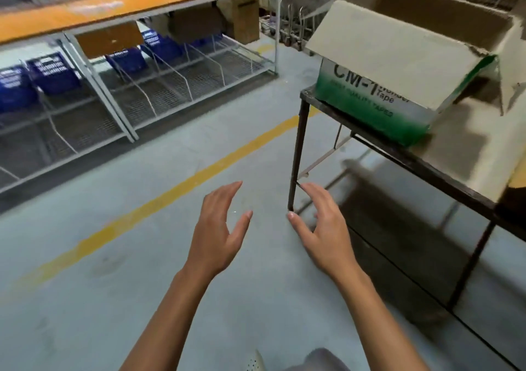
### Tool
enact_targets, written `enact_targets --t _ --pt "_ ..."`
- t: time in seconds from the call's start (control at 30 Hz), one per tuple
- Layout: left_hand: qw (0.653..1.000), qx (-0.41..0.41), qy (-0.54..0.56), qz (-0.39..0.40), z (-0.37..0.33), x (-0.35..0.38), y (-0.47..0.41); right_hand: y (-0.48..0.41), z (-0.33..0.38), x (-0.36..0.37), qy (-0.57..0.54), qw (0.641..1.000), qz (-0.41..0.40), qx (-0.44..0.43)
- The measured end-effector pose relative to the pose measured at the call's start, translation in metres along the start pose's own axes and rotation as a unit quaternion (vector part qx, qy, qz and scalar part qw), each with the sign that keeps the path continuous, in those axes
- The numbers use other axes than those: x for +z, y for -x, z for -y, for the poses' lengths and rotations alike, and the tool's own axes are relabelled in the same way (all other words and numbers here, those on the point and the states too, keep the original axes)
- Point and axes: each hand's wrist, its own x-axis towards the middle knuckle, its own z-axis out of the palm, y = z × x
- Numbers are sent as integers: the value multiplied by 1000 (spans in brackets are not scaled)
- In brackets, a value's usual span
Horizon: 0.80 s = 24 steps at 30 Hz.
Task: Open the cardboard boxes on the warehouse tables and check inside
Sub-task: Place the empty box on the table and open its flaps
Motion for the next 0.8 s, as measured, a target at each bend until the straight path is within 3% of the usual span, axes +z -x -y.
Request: enact_targets --t 0.33,0.8 --pt "999 -36 -6 -26 94 -17 -118 -147 7 85 -27 999 4 -31" --pt "998 -25 -25 -57 190 -6 -406 -444 -21 150 -69 996 -19 -57"
